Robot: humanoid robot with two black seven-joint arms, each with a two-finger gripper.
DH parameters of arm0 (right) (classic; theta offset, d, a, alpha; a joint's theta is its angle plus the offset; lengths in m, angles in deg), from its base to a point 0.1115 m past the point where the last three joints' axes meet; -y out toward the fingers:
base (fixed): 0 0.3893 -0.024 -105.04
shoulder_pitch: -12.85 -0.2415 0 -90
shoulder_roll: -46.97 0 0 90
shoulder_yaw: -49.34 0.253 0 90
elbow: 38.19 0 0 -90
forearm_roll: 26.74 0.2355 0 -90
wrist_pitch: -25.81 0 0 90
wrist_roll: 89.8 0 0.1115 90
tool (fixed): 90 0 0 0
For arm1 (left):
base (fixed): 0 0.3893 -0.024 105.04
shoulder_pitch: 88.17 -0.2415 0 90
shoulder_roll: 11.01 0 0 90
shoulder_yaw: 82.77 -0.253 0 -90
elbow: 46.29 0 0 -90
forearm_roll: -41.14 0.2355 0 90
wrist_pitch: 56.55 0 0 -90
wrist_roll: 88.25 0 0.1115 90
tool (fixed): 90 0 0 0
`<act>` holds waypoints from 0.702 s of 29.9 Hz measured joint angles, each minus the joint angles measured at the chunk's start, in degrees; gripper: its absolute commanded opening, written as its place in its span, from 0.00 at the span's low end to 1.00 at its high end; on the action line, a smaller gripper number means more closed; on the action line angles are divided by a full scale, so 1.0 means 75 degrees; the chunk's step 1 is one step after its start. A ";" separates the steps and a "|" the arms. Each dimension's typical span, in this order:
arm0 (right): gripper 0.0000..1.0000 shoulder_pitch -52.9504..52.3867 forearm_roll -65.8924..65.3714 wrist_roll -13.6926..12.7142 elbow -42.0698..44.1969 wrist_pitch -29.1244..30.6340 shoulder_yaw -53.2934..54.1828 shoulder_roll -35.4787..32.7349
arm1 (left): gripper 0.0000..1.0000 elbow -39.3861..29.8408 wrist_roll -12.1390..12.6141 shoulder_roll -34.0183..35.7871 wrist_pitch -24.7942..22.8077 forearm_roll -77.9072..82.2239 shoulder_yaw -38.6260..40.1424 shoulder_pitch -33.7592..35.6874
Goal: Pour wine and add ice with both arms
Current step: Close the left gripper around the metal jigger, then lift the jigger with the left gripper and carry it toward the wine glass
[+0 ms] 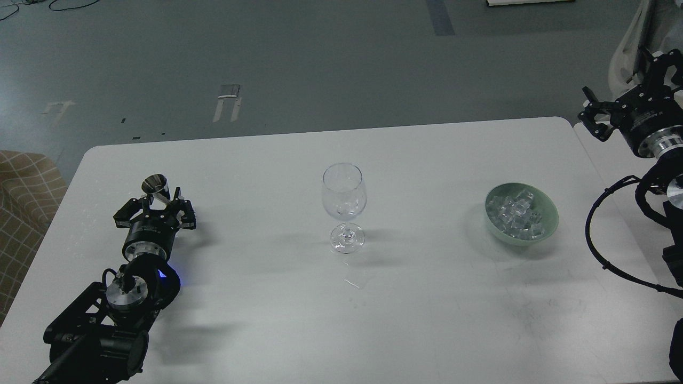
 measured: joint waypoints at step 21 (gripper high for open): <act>1.00 0.0054 0.0001 0.0000 -0.0003 0.0000 0.0000 -0.0106 | 0.26 0.0373 0.0030 -0.0160 -0.0584 0.0007 -0.0020 -0.0008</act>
